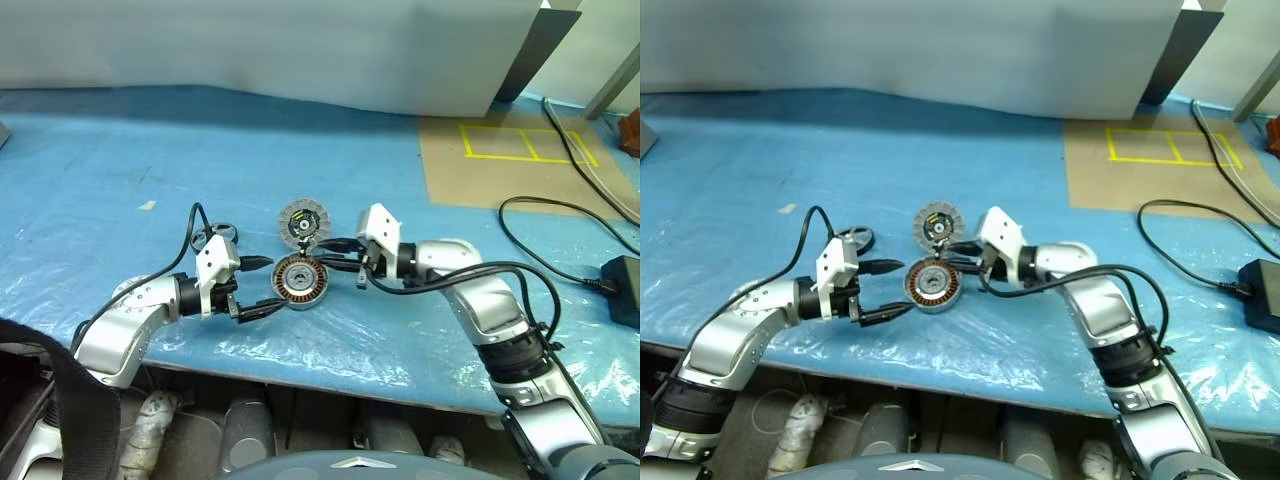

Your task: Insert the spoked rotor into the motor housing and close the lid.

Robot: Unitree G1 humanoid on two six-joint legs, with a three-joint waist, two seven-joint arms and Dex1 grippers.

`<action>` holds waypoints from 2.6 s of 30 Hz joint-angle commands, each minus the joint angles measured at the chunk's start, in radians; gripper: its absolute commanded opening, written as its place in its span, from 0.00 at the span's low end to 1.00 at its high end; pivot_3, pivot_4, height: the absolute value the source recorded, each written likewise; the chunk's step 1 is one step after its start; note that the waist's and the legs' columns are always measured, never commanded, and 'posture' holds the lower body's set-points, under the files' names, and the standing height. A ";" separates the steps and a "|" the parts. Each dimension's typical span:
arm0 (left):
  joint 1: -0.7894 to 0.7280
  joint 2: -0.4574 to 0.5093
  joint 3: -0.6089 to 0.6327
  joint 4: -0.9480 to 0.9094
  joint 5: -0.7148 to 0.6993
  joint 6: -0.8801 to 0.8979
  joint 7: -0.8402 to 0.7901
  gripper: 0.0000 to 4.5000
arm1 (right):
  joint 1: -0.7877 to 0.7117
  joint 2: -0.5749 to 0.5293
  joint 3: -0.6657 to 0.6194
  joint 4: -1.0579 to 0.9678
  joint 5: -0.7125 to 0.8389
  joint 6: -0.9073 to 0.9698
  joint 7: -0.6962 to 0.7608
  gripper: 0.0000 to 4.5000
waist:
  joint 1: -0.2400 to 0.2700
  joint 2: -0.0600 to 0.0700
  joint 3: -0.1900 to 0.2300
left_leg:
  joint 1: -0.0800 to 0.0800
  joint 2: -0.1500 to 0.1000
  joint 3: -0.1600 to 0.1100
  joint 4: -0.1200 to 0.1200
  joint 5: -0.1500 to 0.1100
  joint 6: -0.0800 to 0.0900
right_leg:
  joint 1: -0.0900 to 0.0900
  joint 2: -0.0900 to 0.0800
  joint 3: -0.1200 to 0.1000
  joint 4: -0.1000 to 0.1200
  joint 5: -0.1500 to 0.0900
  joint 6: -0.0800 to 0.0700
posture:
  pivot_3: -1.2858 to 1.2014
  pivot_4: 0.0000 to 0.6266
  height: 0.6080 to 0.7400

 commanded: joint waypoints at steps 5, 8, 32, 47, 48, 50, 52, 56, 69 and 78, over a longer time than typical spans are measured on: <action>0.037 0.011 0.009 -0.026 0.014 -0.046 -0.003 1.00 | -0.059 0.030 0.110 0.189 -0.045 -0.086 0.081 0.13 | 0.002 0.000 0.000 | -0.001 0.000 0.000 0.000 0.000 -0.001 | 0.000 0.000 0.000 0.000 0.000 0.000 | 0.52 0.24 1.00; 0.051 0.012 0.012 -0.034 0.015 -0.053 -0.001 1.00 | -0.073 0.038 0.123 0.238 -0.062 -0.131 0.098 0.13 | 0.002 0.000 0.000 | -0.001 0.000 0.000 0.000 0.000 -0.001 | -0.001 0.000 0.000 0.000 0.000 0.000 | 0.52 0.24 1.00; 0.057 -0.008 0.003 -0.026 0.029 -0.067 0.020 1.00 | -0.114 0.067 0.117 0.397 -0.119 -0.240 0.105 0.13 | 0.001 0.000 0.000 | -0.001 0.000 0.000 0.001 0.000 -0.001 | -0.001 0.000 0.000 0.001 0.000 0.000 | 0.52 0.24 1.00; 0.061 -0.010 0.003 -0.006 0.038 -0.073 0.022 1.00 | -0.081 0.063 0.151 0.374 -0.151 -0.263 0.120 0.13 | 0.001 0.000 0.000 | -0.001 0.000 0.000 0.001 0.000 0.000 | 0.000 0.000 0.000 0.001 0.000 0.000 | 0.52 0.24 1.00; 0.062 -0.010 0.003 -0.007 0.038 -0.073 0.022 1.00 | -0.077 0.062 0.154 0.371 -0.154 -0.264 0.124 0.13 | 0.001 0.000 0.000 | -0.001 0.000 0.000 0.002 0.000 0.000 | 0.000 0.000 0.000 0.001 0.000 0.000 | 0.52 0.24 1.00; 0.064 -0.010 0.003 -0.005 0.038 -0.074 0.022 1.00 | -0.070 0.061 0.160 0.366 -0.160 -0.266 0.127 0.13 | 0.000 0.000 0.000 | -0.001 0.000 0.000 0.001 0.000 0.000 | 0.000 0.000 0.000 0.001 0.000 0.000 | 0.52 0.24 1.00; 0.065 -0.010 0.001 -0.004 0.039 -0.074 0.022 1.00 | -0.067 0.063 0.162 0.370 -0.166 -0.270 0.126 0.13 | 0.000 0.000 0.000 | 0.000 0.000 0.000 0.001 0.000 0.000 | 0.000 0.000 0.000 0.001 0.000 0.000 | 0.52 0.24 1.00; 0.059 -0.011 0.001 -0.001 0.039 -0.073 0.023 1.00 | -0.068 0.065 0.169 0.380 -0.184 -0.285 0.117 0.13 | -0.001 0.000 0.000 | 0.000 0.000 0.000 0.001 0.000 0.000 | 0.000 0.000 0.000 0.001 0.000 0.000 | 0.52 0.24 1.00; 0.057 -0.009 -0.001 -0.006 0.036 -0.066 0.021 1.00 | -0.050 0.068 0.158 0.378 -0.206 -0.302 0.092 0.73 | -0.001 -0.001 0.000 | 0.001 0.000 0.000 0.002 0.000 0.000 | 0.002 0.000 0.000 0.001 0.000 0.000 | 0.52 0.24 1.00; 0.057 -0.010 -0.007 -0.006 0.036 -0.063 0.020 1.00 | -0.062 0.063 0.102 0.294 -0.143 -0.250 0.099 0.73 | 0.003 -0.001 0.000 | 0.001 0.000 0.000 0.001 0.000 0.000 | 0.002 0.000 0.000 0.001 0.000 0.000 | 0.52 0.24 1.00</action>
